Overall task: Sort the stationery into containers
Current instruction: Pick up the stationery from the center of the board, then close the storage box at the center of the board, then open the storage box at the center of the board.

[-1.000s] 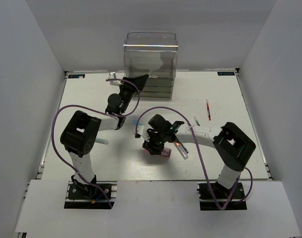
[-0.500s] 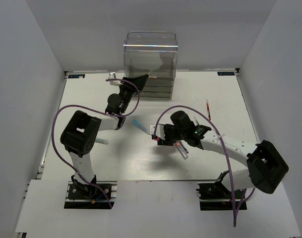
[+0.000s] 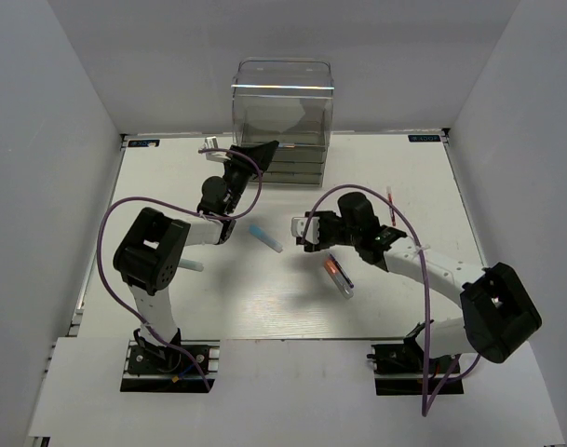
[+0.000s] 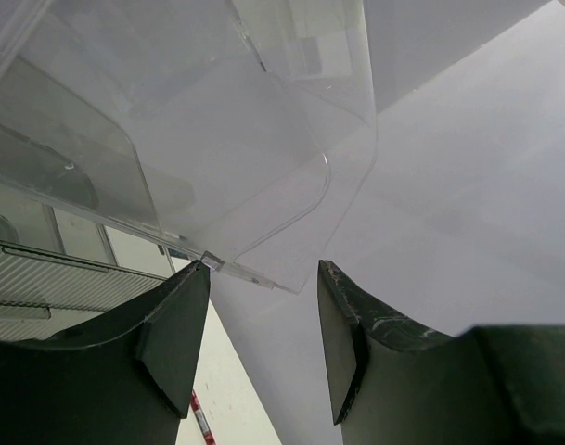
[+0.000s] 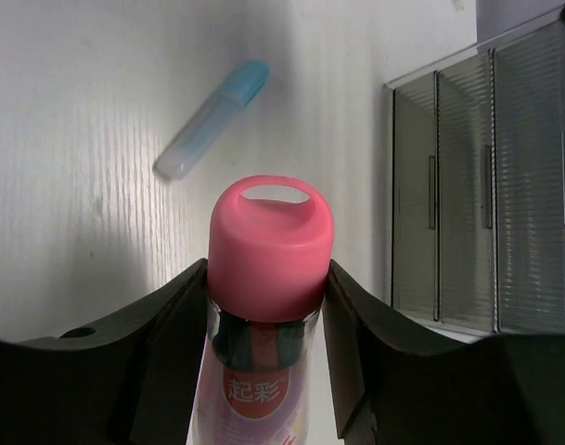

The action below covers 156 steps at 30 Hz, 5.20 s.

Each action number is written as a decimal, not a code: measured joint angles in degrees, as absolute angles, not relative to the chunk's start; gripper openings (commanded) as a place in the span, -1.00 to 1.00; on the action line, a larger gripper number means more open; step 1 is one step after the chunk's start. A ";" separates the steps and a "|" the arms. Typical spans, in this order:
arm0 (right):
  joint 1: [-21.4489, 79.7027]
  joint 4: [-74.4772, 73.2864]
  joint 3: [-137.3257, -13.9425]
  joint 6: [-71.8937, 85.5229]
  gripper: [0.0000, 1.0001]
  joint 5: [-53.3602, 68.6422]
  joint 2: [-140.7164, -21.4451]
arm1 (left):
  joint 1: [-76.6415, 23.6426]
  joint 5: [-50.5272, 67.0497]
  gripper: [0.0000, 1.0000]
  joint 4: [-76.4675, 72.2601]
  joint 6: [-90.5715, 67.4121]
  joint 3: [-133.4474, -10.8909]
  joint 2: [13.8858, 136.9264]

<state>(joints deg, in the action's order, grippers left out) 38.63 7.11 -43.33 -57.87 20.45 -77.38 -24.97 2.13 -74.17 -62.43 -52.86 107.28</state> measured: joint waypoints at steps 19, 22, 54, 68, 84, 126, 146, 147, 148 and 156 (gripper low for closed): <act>34.22 12.05 -47.35 -29.15 -1.00 41.23 -80.29 | -24.95 2.13 0.20 -74.15 -62.43 -51.88 107.26; 33.52 14.81 -47.00 -28.08 -1.00 41.85 -80.73 | -24.95 2.13 0.20 -74.19 -62.46 -51.83 107.26; 26.70 45.78 -54.85 -70.32 -1.00 33.32 -100.71 | -24.95 2.13 0.20 -74.17 -62.46 -51.77 107.26; 24.47 56.45 -58.72 -79.64 -1.00 41.56 -111.24 | -24.95 2.13 0.20 -74.19 -62.48 -51.79 107.26; 23.77 71.02 -59.48 -84.49 -1.00 45.17 -117.73 | -24.95 2.13 0.20 -74.19 -62.46 -51.79 107.26; 23.59 72.60 -51.29 -75.83 -1.00 41.74 -116.55 | -24.95 1.23 0.36 -74.17 -63.00 -49.56 107.22; 23.59 73.23 -36.38 -65.60 -1.00 30.76 -101.45 | -24.93 -2.92 0.15 -62.52 -63.02 -60.69 117.12; 23.59 73.25 -36.12 -65.30 -1.00 30.28 -101.36 | -24.93 -3.29 0.12 -62.19 -63.05 -60.97 117.32; 23.59 73.25 -35.79 -65.04 -1.00 29.95 -101.27 | -24.93 -3.66 0.12 -61.80 -63.07 -61.36 117.60; 23.59 73.28 -34.65 -64.36 -1.00 28.40 -100.95 | -24.91 -6.13 0.10 -59.53 -63.77 -64.07 120.79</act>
